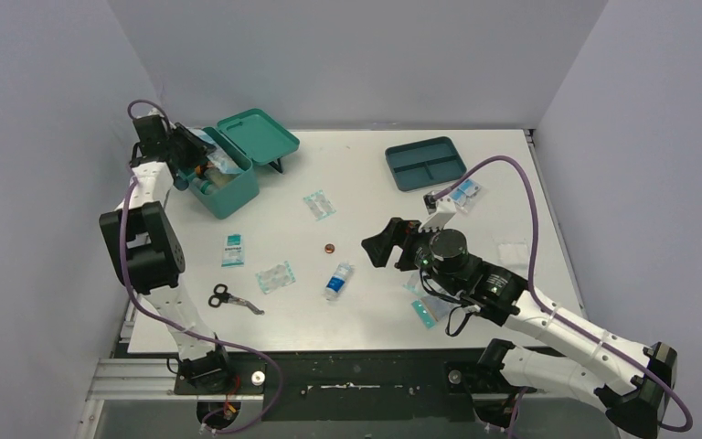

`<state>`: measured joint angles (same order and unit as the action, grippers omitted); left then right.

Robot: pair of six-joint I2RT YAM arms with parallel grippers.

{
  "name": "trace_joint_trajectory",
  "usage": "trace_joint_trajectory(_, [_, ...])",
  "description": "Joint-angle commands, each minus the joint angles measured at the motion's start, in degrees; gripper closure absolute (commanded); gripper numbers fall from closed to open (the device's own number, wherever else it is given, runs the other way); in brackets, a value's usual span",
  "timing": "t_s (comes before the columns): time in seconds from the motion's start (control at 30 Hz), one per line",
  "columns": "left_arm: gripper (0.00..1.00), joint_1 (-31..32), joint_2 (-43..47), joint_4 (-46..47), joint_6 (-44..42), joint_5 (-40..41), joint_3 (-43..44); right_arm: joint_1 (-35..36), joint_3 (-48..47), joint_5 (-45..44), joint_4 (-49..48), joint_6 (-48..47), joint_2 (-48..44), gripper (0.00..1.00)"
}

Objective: Organize the medicine kit
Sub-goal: Place the medical item at the medicine box.

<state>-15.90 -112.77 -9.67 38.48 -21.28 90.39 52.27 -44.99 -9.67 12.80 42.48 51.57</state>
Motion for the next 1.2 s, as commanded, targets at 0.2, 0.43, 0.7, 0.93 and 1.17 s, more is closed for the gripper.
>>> trace_joint_trajectory(0.2, [0.81,0.34,-4.37,4.46,1.18,1.22,4.33,0.40,-3.74,-3.19,0.44,-2.25,-1.24,0.00])
trace_joint_trajectory(0.43, [0.73,0.43,-6.11,4.64,0.89,1.26,4.84,0.38,-3.96,-3.73,0.52,-2.90,-1.04,0.00])
trace_joint_trajectory(0.7, [0.82,0.43,-7.29,4.81,0.23,-0.40,6.62,0.38,-3.26,-3.78,0.13,-2.50,-1.11,0.00])
trace_joint_trajectory(0.93, [0.82,0.56,-7.72,5.92,2.92,-1.29,5.97,0.38,-3.17,-4.05,0.04,-2.36,-1.14,0.00])
trace_joint_trajectory(1.17, [0.82,0.77,-10.21,3.03,2.84,-0.92,7.66,0.38,-3.08,-3.95,-0.32,-2.57,-0.84,0.00])
